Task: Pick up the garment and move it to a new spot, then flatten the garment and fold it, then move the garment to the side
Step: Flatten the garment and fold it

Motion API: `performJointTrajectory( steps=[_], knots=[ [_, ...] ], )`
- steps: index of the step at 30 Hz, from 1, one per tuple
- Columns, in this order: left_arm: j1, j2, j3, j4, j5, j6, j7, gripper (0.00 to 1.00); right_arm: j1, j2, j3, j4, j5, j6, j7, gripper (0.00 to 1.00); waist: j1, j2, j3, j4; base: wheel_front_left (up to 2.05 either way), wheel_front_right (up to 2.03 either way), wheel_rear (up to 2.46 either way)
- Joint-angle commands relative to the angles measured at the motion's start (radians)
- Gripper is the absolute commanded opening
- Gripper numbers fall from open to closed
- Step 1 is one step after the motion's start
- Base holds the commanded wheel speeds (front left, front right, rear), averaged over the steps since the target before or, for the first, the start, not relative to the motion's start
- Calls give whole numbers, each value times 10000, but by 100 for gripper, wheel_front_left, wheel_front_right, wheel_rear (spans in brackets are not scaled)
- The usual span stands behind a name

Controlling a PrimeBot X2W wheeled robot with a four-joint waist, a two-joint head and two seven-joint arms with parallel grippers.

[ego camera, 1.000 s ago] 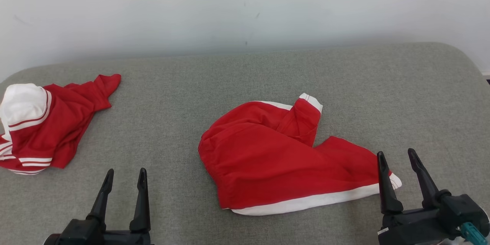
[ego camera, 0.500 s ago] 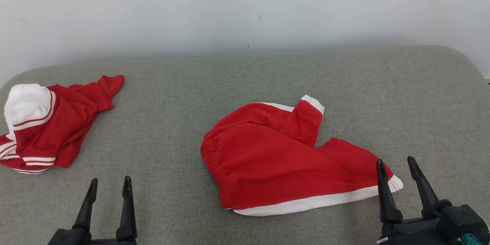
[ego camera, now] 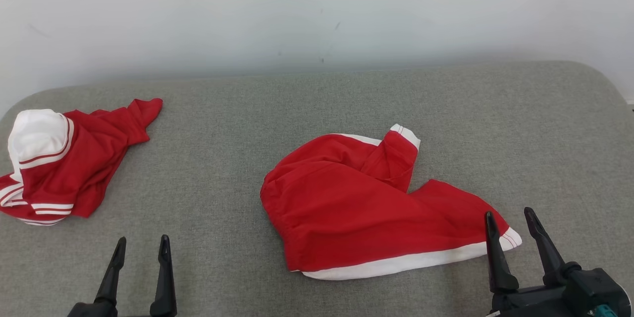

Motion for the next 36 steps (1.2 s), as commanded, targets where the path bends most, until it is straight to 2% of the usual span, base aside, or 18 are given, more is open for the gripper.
performJointTrajectory(
  steps=[1,8,17,26,36],
  knots=[
    [173,5,6,-49,95,10,-33,100,10,24,12,43,12,-23,-6,100,1,0,-8,-11,0,0,0],
    [125,81,-411,88,106,10,-33,100,-22,-42,5,115,39,-23,-4,100,1,0,46,-45,0,0,0],
    [-590,777,-2783,1069,-108,10,-33,100,-419,-571,-35,744,-31,-23,-6,100,1,0,434,-49,0,0,0],
    [-1922,1252,-4999,2731,-705,12,-33,100,-1274,-1024,43,2544,111,-23,-6,100,1,0,986,-218,0,0,0],
    [-3052,1496,-6403,3854,-1280,12,-33,100,-2515,-1168,141,4781,392,-23,-6,100,1,0,1538,-468,0,0,0]
  ],
)
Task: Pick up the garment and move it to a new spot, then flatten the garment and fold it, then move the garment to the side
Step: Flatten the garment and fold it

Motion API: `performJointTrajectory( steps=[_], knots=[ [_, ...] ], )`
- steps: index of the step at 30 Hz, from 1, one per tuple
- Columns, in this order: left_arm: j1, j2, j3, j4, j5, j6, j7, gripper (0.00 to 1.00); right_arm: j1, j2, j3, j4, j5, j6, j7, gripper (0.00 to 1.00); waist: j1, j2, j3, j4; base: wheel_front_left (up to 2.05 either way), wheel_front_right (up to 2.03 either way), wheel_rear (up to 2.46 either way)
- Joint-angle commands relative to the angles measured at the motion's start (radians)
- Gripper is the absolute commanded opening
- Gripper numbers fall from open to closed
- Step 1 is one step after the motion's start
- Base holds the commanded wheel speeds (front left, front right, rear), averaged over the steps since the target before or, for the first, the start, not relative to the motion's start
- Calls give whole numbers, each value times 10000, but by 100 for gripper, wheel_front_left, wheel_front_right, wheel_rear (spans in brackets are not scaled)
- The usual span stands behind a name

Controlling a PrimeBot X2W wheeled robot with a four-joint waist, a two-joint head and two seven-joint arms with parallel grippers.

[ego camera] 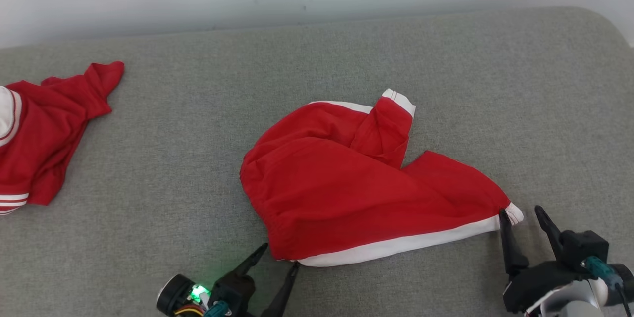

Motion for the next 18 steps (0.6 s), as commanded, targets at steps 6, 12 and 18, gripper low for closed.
performJointTrajectory(
  steps=[6,12,18],
  knots=[
    [-670,131,-808,443,-401,13,-33,98,-828,69,424,1139,419,-23,-4,100,-1,-1,405,-111,0,0,0],
    [-935,174,-949,302,-664,13,-32,0,-1288,206,1001,1798,948,-23,2,0,-1,-1,502,-99,0,0,0],
    [-419,341,-561,-749,-681,13,-33,0,-1009,63,1424,978,1430,-23,-4,0,-1,-1,189,-115,0,0,0]
  ],
)
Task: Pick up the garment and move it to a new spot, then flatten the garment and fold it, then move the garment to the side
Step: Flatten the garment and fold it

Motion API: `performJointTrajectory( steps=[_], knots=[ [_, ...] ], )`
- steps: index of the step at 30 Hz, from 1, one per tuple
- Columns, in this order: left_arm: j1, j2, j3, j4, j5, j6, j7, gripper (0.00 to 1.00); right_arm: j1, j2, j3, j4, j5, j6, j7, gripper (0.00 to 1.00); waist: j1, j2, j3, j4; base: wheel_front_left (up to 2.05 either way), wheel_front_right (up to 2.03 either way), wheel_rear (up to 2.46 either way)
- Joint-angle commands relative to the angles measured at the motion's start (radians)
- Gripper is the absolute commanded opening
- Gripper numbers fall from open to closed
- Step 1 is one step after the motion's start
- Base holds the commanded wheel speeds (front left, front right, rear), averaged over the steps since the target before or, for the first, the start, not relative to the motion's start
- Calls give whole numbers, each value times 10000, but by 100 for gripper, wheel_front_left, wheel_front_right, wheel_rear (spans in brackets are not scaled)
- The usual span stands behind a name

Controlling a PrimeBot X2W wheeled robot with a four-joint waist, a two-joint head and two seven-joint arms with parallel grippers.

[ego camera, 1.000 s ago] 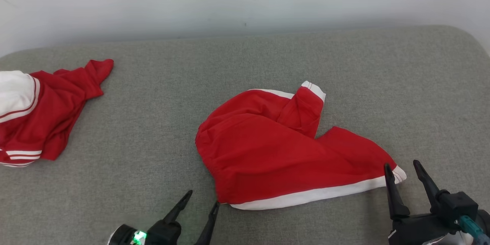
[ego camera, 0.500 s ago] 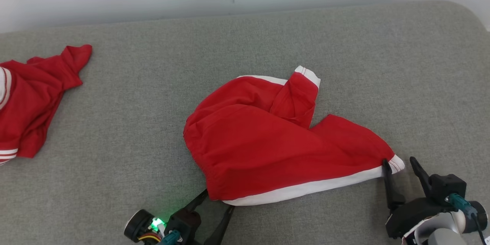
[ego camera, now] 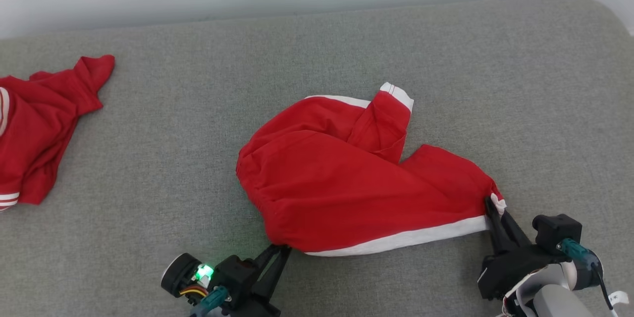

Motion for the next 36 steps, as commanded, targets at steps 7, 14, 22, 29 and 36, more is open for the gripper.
performJointTrajectory(
  steps=[7,14,22,29,36],
  knots=[
    [170,659,552,-1538,172,13,-33,0,228,-242,555,-1499,1058,-23,-4,0,-1,-1,-458,-108,0,0,0],
    [-1798,1893,210,-2118,-95,13,30,0,-1048,-704,1200,-2251,1822,-23,154,0,-1,-1,-424,-131,0,0,0],
    [-6346,2964,-1062,-2093,-1486,18,1050,0,-4389,-966,883,-2375,3429,-23,1057,0,-1,-1,1153,-236,0,0,0],
    [-10958,3133,-1937,-1163,-2952,18,1989,0,-8496,-979,264,-1492,3959,-23,2195,0,-1,-1,3177,-417,0,0,0],
    [-14858,2845,-2854,597,-3697,18,2033,0,-12440,-782,-389,279,3488,-23,2859,0,-1,-1,4502,-581,0,0,0]
  ],
)
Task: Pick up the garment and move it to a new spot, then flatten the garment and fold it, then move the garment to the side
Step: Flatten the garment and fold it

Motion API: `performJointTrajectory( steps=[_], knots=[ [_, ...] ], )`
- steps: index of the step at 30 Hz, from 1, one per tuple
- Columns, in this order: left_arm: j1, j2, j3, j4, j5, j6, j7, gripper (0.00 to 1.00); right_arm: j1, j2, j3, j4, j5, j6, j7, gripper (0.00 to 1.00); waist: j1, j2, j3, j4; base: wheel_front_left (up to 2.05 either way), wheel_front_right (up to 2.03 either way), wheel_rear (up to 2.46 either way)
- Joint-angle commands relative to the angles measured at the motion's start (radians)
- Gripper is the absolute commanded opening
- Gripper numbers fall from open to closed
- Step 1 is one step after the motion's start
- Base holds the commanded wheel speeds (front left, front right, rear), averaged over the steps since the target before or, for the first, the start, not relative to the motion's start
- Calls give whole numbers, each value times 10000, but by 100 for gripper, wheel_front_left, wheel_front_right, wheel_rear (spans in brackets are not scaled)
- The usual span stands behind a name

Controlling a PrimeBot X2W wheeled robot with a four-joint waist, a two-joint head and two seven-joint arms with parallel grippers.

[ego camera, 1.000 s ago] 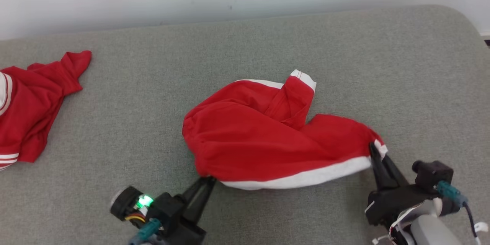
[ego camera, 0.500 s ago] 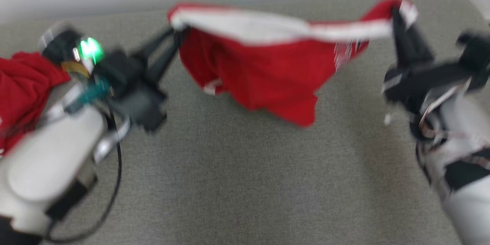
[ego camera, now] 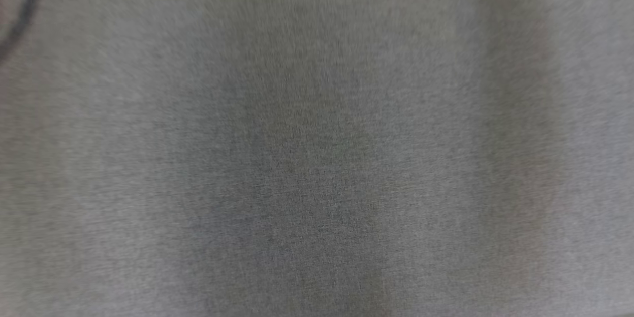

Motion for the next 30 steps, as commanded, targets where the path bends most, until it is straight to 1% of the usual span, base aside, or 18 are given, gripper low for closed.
performJointTrajectory(
  steps=[1,7,9,11,15,20,24,30],
  knots=[
    [-616,-161,-190,309,-167,24,-85,0,-706,58,-20,360,-290,-23,10,0,-4,-2,1397,-225,0,0,0],
    [-2440,-620,-1024,1431,-435,24,-453,0,-2737,64,-46,1603,-1229,-23,-155,0,-4,-2,1704,-64,0,0,0],
    [-2899,-682,-1557,1636,-484,24,-381,0,-3202,123,-155,1968,-1397,-23,-249,0,-4,-2,1823,-57,0,0,0],
    [-3041,-693,-1645,1743,-635,24,-512,0,-3295,122,-181,2103,-1451,-23,-307,0,-4,-2,1868,-38,0,0,0],
    [-3295,-614,-2187,2166,-1085,24,-825,0,-3598,240,-147,2448,-1577,-23,-495,0,-4,-2,2044,43,0,0,0],
    [-3346,-448,-2741,2613,-1609,24,-1138,0,-3509,261,45,2955,-1680,-23,-611,0,-4,-2,2255,50,0,0,0],
    [-3407,-368,-3031,2885,-1896,24,-1323,0,-3630,248,150,3273,-1685,-23,-732,0,-4,-2,2353,82,0,0,0],
    [-3568,-471,-3285,3167,-2190,24,-1553,0,-3928,410,322,3640,-1746,-24,-851,0,-4,-2,2344,89,0,0,0]
  ],
)
